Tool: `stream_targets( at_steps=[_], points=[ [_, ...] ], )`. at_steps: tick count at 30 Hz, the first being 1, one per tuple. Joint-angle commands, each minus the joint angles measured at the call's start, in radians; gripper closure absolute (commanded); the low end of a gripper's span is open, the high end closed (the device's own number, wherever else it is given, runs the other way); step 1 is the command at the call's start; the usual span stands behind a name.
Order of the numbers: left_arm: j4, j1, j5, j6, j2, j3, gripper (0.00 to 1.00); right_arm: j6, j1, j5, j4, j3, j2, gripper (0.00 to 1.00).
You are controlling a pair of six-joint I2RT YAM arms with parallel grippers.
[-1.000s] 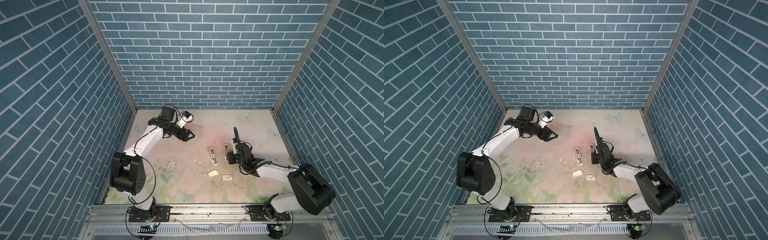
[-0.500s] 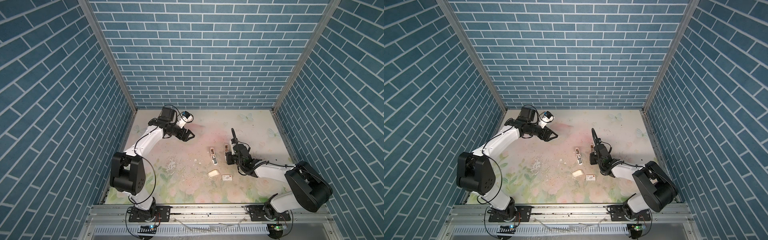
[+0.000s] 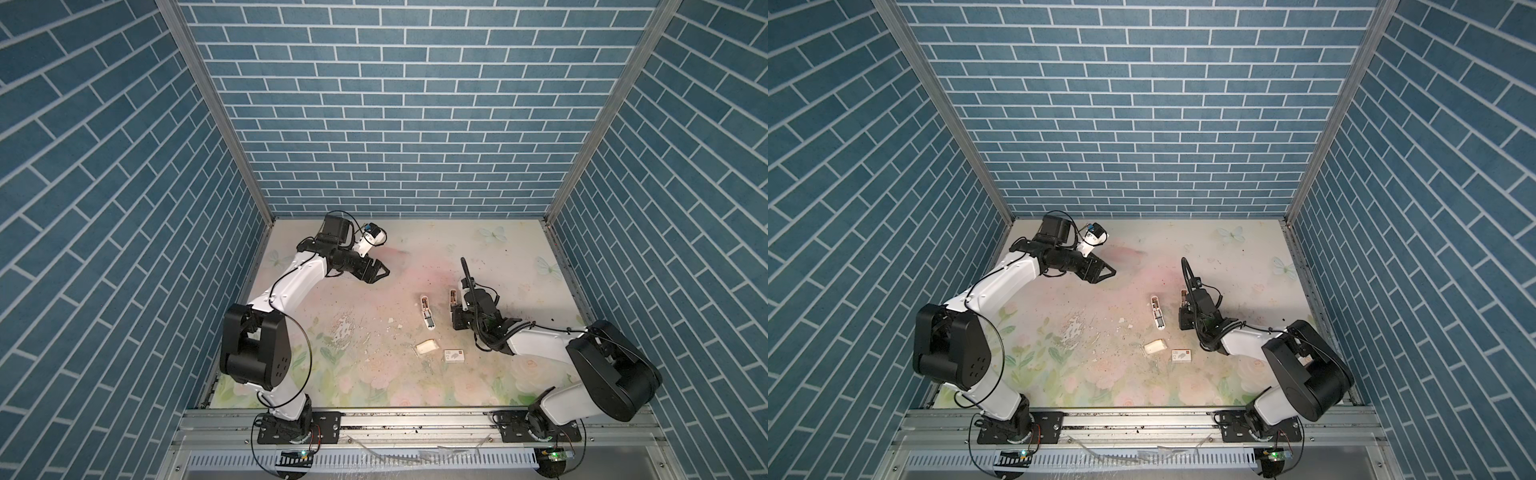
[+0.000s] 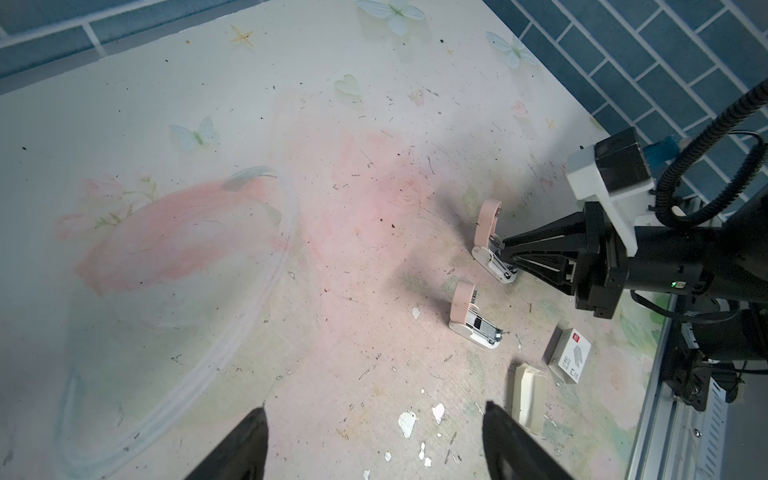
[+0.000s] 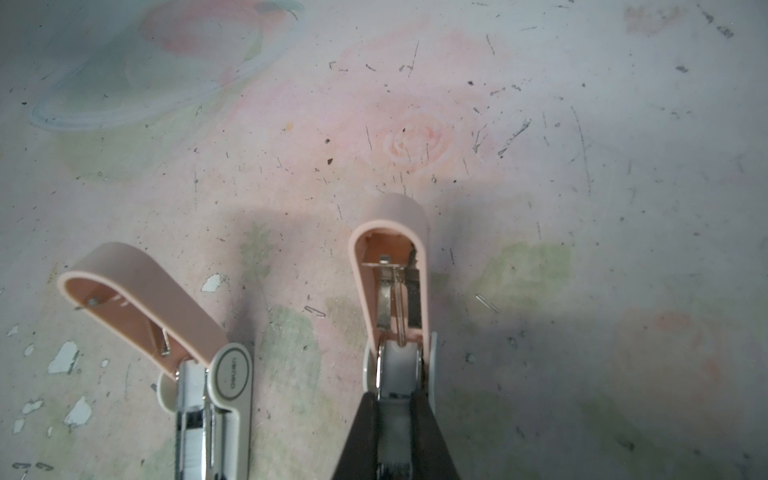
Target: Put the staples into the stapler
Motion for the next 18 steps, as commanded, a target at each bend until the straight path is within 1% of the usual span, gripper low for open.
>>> stream_targets(
  at_steps=[1, 12, 18],
  points=[
    [0.0, 0.007, 0.01, -0.004, -0.008, -0.011, 0.18, 0.021, 0.009, 0.029, 0.008, 0.018, 0.012, 0.87],
    [0.002, 0.007, 0.007, 0.001, -0.003, -0.016, 0.18, 0.027, 0.018, 0.053, 0.006, 0.006, 0.007, 0.87],
    [0.006, 0.007, 0.008, -0.001, -0.004, -0.018, 0.18, 0.053, 0.024, 0.072, 0.021, -0.012, 0.004, 0.87]
  ],
)
